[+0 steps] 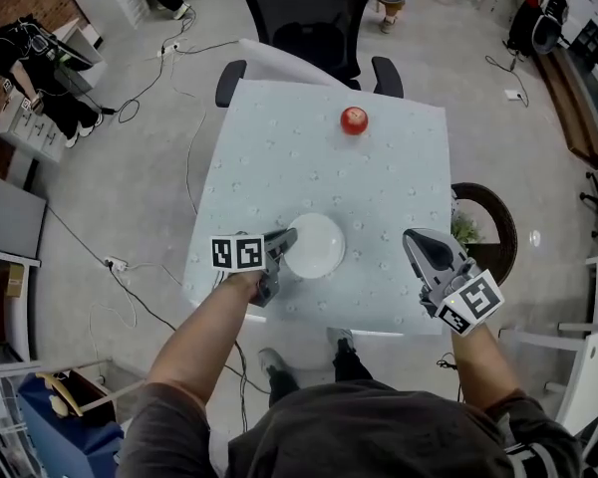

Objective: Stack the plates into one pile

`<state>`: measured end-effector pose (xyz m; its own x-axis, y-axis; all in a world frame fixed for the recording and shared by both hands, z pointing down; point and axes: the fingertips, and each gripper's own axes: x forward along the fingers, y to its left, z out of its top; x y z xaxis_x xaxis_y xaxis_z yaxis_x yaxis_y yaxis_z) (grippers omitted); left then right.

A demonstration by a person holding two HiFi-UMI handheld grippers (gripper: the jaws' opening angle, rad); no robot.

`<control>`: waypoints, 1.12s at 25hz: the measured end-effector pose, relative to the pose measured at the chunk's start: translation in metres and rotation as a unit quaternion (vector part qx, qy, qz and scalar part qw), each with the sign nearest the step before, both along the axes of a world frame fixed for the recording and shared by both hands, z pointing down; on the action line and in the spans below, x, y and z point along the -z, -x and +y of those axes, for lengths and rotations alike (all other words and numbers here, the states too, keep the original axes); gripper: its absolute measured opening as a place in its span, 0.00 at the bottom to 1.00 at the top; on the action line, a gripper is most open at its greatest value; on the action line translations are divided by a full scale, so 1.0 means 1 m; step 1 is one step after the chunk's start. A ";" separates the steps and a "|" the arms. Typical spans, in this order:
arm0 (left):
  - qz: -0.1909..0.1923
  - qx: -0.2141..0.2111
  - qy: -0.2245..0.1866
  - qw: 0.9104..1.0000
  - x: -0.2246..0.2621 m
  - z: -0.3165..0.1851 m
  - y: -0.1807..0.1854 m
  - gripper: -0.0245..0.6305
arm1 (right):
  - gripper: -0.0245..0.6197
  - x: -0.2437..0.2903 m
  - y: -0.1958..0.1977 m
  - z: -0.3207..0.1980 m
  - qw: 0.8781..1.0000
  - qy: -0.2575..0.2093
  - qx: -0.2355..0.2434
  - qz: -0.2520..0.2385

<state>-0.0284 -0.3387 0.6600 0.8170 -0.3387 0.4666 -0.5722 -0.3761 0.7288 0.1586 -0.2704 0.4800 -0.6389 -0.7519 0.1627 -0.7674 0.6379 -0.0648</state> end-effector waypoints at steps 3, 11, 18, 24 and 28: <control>-0.031 -0.005 -0.018 0.999 -0.008 0.000 -0.004 0.06 | 0.03 -0.002 -0.009 0.005 1.000 0.002 -0.003 0.001; -0.252 -0.065 -0.145 0.955 -0.040 0.004 -0.013 0.18 | 0.03 -0.011 -0.029 0.017 1.000 0.008 -0.008 0.001; -0.318 -0.029 -0.155 0.935 -0.052 -0.006 0.000 0.19 | 0.03 -0.014 -0.040 0.028 1.000 0.011 -0.011 0.000; -0.336 -0.022 -0.170 0.926 -0.049 -0.008 0.002 0.19 | 0.03 -0.010 -0.041 0.036 1.000 0.010 -0.011 0.000; -0.316 -0.009 -0.183 0.931 -0.036 -0.007 0.001 0.19 | 0.03 -0.009 -0.038 0.037 1.000 0.009 -0.008 0.002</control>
